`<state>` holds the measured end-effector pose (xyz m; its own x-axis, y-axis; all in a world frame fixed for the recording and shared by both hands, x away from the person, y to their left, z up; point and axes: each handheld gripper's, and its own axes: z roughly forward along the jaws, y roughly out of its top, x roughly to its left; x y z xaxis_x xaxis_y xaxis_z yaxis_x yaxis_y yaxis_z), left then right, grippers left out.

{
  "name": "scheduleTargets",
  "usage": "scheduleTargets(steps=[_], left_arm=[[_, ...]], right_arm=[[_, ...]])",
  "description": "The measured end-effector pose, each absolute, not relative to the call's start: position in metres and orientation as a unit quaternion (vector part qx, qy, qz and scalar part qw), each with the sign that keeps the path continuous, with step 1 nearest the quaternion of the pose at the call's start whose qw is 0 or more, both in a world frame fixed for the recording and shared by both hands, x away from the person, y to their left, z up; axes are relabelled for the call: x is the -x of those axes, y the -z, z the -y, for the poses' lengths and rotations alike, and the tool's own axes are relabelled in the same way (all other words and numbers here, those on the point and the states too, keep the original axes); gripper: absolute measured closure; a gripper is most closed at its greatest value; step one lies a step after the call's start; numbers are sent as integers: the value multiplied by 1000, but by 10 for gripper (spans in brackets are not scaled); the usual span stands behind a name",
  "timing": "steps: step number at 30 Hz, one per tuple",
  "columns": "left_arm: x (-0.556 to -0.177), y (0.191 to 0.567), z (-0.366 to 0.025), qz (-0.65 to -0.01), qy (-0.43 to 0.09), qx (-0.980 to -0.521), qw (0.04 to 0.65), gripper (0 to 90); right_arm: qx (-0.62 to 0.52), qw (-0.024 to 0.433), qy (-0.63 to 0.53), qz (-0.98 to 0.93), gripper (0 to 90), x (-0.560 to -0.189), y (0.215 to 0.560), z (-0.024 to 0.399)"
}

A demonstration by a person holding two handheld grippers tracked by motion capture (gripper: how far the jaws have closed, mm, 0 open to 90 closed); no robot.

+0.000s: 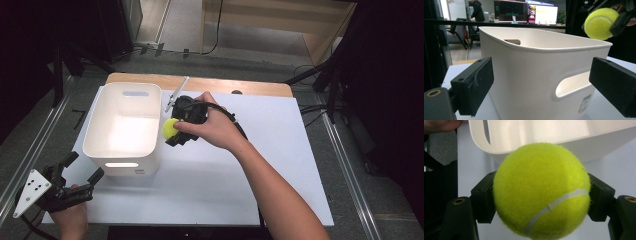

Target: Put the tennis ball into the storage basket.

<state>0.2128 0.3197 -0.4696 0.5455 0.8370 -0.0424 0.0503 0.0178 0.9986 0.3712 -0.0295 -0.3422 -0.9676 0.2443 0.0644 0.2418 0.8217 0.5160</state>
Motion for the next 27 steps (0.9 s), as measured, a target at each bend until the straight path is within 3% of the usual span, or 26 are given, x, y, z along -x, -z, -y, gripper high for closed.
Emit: scheduleTargets(steps=[27], left_arm=[[-213,469,-320,-355,-314,-626,619,58]], right_arm=[[-102,3,-271,-957,238,-374,326,-11]])
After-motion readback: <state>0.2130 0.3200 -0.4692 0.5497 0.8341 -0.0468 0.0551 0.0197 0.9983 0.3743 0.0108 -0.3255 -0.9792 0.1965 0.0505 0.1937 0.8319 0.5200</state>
